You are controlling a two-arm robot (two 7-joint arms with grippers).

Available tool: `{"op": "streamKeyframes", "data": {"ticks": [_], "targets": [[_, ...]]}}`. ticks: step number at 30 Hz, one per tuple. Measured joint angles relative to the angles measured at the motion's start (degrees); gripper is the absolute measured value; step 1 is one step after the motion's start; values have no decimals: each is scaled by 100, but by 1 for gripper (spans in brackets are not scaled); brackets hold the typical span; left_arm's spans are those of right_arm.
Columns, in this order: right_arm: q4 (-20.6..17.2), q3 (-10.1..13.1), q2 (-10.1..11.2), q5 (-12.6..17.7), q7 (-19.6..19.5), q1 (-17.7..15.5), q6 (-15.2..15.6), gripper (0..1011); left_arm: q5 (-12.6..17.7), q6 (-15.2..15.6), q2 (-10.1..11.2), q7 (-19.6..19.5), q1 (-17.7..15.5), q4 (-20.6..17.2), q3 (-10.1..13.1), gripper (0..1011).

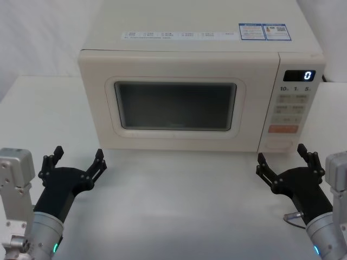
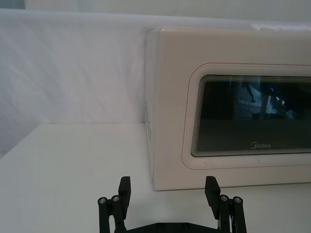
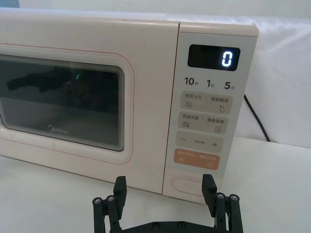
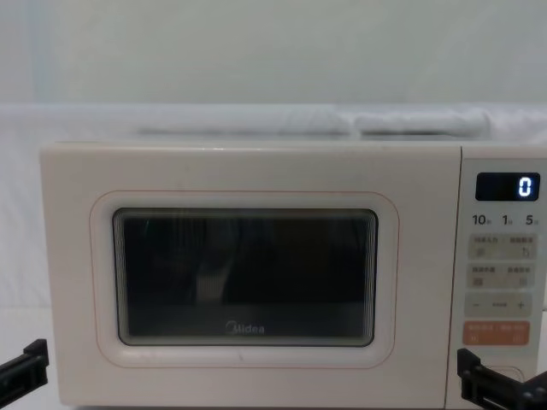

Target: Press the button to open the microwave door with one hand; close the microwave door with the other hand.

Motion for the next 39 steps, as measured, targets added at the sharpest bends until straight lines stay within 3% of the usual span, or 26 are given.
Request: {"op": "streamKeyframes", "data": {"ticks": [23, 30, 39], "targets": [[0, 0, 0, 0, 0, 0, 0, 993, 0, 0, 0, 0, 0, 0, 0, 1001], [0, 0, 0, 0, 0, 0, 0, 840, 0, 0, 0, 0, 0, 0, 0, 1001], [0, 0, 0, 0, 0, 0, 0, 568, 0, 0, 0, 0, 0, 0, 0, 1001]]}}
